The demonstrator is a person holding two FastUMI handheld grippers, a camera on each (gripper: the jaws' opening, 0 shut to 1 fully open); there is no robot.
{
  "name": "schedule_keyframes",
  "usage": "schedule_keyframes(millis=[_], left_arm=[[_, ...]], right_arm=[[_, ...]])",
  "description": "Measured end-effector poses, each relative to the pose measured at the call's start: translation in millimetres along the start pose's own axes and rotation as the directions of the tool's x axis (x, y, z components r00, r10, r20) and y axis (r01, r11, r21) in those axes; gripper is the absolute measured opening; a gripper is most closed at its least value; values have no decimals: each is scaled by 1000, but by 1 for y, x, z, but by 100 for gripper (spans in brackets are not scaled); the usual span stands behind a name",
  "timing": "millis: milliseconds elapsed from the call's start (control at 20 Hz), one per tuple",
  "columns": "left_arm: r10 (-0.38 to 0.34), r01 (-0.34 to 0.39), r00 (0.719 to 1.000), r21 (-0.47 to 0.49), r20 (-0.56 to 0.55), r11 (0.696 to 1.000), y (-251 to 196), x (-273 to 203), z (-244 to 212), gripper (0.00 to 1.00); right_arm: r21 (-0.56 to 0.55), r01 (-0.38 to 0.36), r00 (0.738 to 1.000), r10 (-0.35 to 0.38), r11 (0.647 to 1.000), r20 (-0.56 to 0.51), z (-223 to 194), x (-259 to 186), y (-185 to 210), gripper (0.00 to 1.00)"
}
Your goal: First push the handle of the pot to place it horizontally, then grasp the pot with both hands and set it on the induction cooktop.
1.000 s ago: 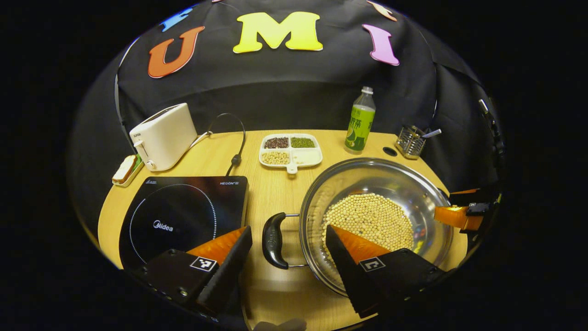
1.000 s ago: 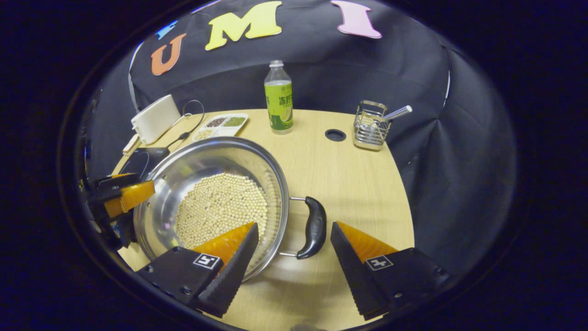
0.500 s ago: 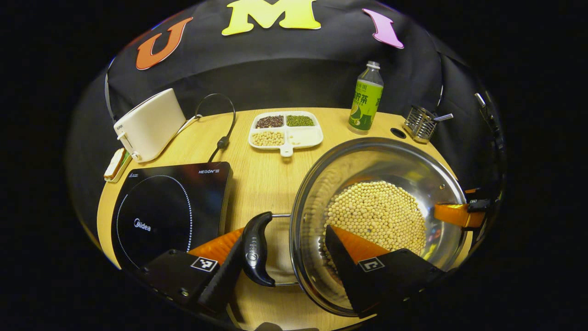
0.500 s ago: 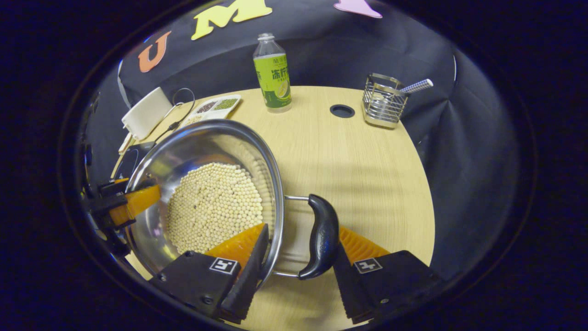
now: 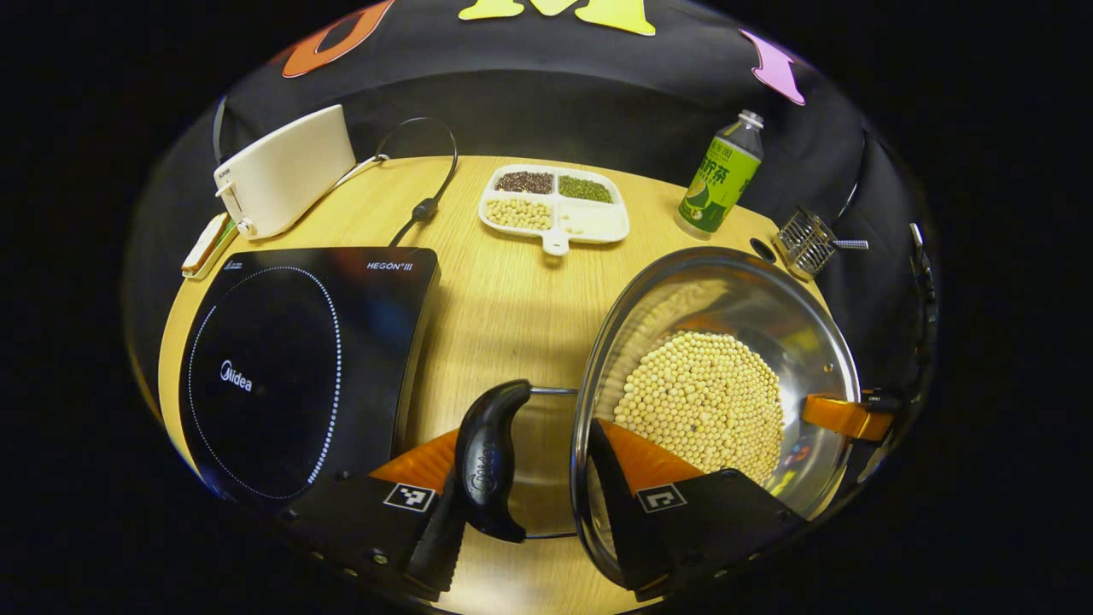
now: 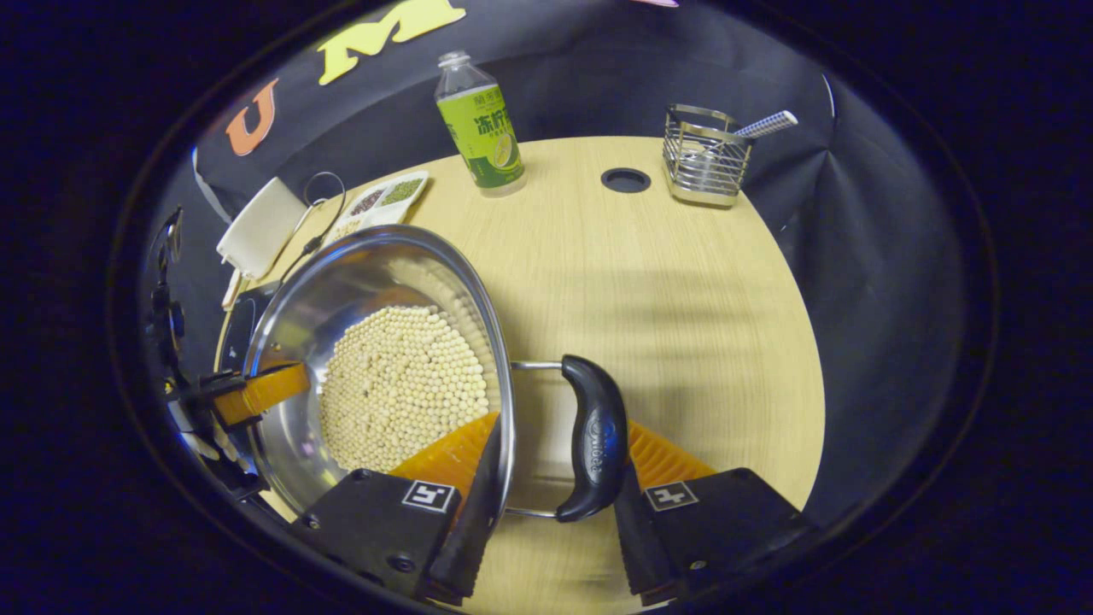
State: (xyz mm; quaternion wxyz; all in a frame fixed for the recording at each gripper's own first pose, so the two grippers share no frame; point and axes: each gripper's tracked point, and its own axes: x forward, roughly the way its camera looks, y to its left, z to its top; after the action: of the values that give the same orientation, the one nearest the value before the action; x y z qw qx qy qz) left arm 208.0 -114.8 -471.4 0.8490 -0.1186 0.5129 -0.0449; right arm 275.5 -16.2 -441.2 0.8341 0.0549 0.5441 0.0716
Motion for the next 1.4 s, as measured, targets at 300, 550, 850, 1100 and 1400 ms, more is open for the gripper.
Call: schedule_keyframes(millis=[300,550,850,1100,1400], left_arm=[[-49,48,998,17,26,999,-1,-8,3,71],[-81,78,994,41,72,996,5,-34,15,60],[-84,79,991,59,103,995,43,-71,29,60],[-55,50,991,46,123,998,93,-104,32,61],[-15,13,991,12,135,1000,167,-128,31,60]], right_arm=[[39,-5,1000,4,999,28,1,-4,2,60],[36,3,997,-5,999,74,0,-7,1,58],[37,-8,995,5,999,104,-4,-2,4,59],[11,-40,993,39,999,116,-1,4,2,59],[-23,-72,992,74,997,104,6,9,-2,59]])
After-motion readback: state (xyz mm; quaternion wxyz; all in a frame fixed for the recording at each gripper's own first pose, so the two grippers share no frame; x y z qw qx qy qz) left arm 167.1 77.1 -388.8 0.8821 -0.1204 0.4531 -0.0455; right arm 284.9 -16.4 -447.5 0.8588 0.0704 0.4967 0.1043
